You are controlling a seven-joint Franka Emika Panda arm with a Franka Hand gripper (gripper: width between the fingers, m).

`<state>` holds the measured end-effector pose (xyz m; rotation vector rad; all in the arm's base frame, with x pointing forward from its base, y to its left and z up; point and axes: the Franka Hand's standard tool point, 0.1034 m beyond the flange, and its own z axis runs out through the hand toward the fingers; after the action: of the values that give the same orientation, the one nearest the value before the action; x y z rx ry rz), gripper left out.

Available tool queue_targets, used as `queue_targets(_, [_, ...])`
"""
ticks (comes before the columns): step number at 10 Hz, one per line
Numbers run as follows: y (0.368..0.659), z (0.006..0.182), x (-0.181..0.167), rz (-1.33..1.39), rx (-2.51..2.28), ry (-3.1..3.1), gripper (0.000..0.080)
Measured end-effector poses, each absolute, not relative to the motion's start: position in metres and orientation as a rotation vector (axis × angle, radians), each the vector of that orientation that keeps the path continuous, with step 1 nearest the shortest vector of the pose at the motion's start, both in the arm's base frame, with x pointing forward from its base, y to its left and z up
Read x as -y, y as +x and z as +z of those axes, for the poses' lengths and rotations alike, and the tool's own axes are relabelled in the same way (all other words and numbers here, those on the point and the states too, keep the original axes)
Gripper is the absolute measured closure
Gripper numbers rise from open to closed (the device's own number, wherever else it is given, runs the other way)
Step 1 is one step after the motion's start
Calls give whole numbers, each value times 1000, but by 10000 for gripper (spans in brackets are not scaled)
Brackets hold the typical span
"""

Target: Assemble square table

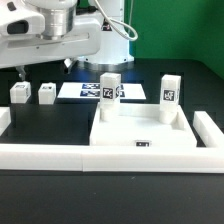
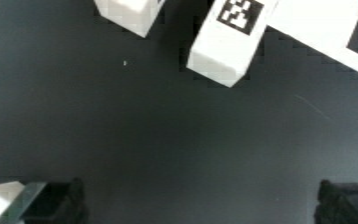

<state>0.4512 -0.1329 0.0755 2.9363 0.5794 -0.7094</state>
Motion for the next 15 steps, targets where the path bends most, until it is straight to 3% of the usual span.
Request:
queue_targets(3, [439, 67, 133, -752, -148, 2985, 150])
queue_targets(6, [418, 56, 138, -1010, -110, 2948, 150])
queue_targets(8, [403, 62, 137, -1287, -112, 2873, 150])
queue_targets(9, [401, 54, 141, -1395, -160, 2845, 150])
queue_targets(15, [403, 50, 133, -1433, -191, 2822, 150])
